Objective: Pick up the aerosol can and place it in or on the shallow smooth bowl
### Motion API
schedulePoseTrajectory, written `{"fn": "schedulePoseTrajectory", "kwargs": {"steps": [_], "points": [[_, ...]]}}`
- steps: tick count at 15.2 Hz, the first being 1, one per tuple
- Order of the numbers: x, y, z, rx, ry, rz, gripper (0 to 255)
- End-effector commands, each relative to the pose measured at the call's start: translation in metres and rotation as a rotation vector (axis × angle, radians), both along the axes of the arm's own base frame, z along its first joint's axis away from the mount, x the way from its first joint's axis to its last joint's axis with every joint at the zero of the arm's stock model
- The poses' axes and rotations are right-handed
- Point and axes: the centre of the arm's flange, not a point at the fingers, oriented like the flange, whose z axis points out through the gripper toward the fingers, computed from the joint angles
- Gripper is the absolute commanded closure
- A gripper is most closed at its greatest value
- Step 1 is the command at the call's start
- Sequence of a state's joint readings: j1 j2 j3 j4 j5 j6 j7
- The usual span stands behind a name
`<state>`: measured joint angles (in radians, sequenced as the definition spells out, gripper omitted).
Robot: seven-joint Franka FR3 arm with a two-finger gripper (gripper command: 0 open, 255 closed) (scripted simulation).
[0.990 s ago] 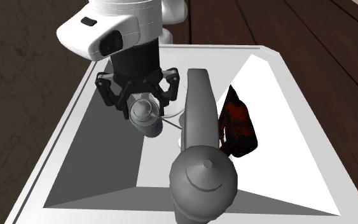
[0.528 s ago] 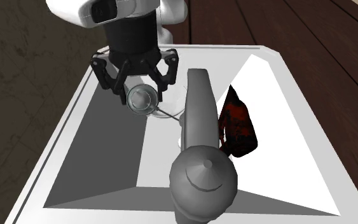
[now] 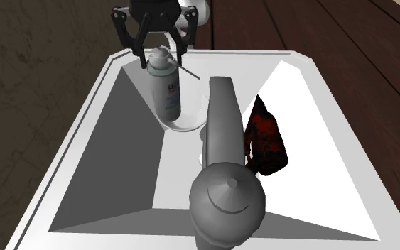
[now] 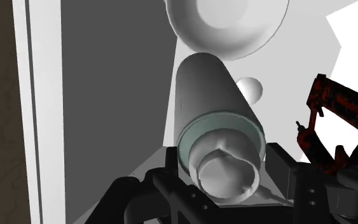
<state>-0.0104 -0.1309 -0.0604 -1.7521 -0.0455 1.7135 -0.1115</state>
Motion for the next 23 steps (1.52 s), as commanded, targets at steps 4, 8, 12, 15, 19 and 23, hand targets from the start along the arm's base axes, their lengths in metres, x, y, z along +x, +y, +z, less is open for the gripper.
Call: {"fn": "schedulePoseTrajectory", "kwargs": {"steps": [4,8,12,15,19,23], "points": [[-0.064,0.007,0.018,0.0,-0.001,0.0,255],[-0.114,0.012,0.033,0.0,-0.001,0.0,255],[-0.145,0.015,0.031,0.0,-0.001,0.0,255],[-0.145,0.015,0.015,0.0,-0.001,0.0,255],[-0.145,0.015,-0.006,0.0,-0.001,0.0,255],[-0.145,0.015,-0.027,0.0,-0.001,0.0,255]]}}
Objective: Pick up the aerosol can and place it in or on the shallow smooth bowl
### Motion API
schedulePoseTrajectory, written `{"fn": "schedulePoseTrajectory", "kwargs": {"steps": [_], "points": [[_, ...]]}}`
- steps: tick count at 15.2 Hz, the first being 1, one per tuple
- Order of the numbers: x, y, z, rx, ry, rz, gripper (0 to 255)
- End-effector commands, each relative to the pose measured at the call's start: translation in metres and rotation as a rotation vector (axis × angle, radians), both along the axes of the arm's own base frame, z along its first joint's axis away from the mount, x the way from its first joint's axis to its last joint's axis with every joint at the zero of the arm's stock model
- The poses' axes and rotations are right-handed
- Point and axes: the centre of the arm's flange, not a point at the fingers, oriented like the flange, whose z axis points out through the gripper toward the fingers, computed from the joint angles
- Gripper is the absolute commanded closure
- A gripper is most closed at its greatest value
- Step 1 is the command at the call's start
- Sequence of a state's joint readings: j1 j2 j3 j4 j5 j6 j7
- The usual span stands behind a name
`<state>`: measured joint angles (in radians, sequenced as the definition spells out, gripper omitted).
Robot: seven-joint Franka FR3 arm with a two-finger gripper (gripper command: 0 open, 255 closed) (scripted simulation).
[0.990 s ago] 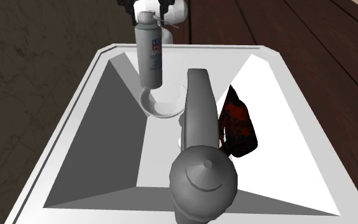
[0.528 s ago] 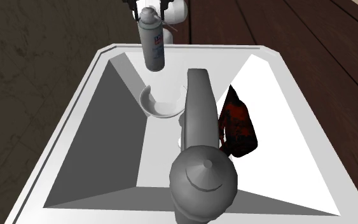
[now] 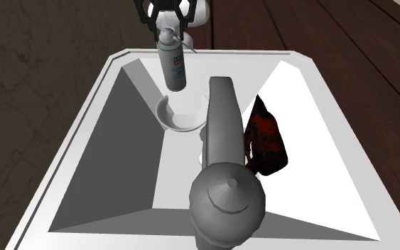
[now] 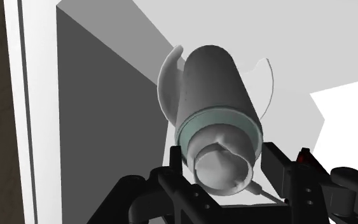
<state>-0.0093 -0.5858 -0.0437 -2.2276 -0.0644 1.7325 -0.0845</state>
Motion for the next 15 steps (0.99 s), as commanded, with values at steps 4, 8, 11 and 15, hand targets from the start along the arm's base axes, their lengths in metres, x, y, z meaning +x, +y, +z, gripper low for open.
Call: {"fn": "schedulePoseTrajectory", "kwargs": {"steps": [4,8,11,15], "points": [[0.0,0.001,-0.025,0.0,-0.001,0.0,255],[0.0,0.001,-0.046,0.0,-0.001,0.0,255],[0.0,0.001,-0.062,0.0,-0.001,0.0,255],[0.0,0.001,-0.08,0.0,-0.001,0.0,255]]}}
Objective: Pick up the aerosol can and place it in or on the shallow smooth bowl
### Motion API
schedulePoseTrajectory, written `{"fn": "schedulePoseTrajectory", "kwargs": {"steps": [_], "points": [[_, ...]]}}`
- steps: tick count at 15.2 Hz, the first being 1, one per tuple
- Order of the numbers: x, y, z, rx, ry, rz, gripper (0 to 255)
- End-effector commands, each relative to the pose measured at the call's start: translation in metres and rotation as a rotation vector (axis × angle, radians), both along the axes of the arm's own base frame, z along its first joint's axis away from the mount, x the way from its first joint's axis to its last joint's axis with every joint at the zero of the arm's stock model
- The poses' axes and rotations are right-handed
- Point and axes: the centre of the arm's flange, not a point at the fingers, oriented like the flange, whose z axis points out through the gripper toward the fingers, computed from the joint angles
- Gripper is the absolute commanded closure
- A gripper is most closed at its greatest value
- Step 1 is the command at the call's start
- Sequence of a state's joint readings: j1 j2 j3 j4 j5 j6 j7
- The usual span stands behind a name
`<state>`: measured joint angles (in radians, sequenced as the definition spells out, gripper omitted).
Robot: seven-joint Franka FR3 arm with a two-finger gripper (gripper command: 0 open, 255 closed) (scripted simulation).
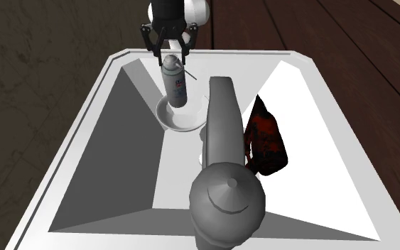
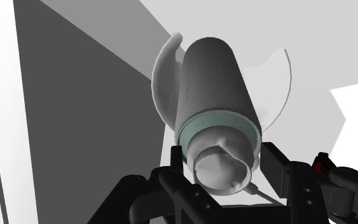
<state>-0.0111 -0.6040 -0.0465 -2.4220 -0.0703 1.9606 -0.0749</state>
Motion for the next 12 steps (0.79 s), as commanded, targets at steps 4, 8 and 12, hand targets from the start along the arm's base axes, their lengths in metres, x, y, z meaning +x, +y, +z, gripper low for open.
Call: {"fn": "schedulePoseTrajectory", "kwargs": {"steps": [4,8,12], "points": [[-0.003,-0.0001,-0.0143,0.002,0.051,-0.002,255],[-0.0024,0.0006,-0.0146,0.002,0.051,-0.001,0],[-0.0007,0.0003,-0.0154,0.002,0.051,-0.001,0]]}}
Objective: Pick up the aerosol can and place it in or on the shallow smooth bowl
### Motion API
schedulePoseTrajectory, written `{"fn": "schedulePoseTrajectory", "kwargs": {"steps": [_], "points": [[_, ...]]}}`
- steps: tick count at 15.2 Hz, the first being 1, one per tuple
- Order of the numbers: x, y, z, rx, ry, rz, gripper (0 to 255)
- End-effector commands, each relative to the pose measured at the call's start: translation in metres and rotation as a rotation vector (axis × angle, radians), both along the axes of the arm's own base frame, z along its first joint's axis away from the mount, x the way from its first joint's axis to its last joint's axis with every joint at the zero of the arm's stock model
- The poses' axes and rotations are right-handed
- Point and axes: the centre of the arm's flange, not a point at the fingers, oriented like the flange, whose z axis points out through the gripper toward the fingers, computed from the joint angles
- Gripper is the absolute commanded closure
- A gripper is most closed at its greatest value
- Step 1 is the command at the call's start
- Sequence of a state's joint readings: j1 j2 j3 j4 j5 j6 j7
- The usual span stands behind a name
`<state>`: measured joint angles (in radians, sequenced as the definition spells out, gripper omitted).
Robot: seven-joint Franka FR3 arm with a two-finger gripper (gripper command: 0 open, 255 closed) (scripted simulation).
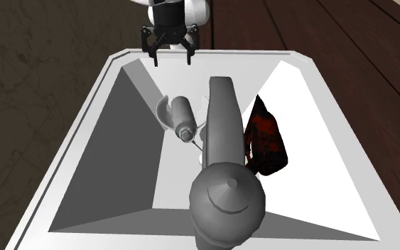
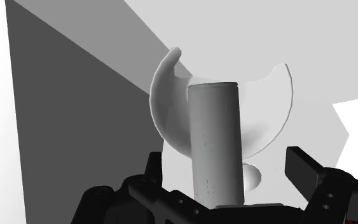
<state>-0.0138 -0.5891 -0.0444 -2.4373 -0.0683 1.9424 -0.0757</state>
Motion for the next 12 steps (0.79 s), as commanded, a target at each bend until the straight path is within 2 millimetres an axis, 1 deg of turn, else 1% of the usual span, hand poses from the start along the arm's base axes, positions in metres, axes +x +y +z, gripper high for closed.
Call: {"fn": "schedulePoseTrajectory", "kwargs": {"steps": [1,4,5,12], "points": [[-0.002,0.0,0.001,0.0,0.002,-0.001,0],[-0.006,0.001,0.04,0.0,0.002,-0.001,0],[-0.007,0.002,0.051,0.0,0.002,-0.001,0],[-0.007,0.002,0.051,0.0,0.002,-0.001,0]]}}
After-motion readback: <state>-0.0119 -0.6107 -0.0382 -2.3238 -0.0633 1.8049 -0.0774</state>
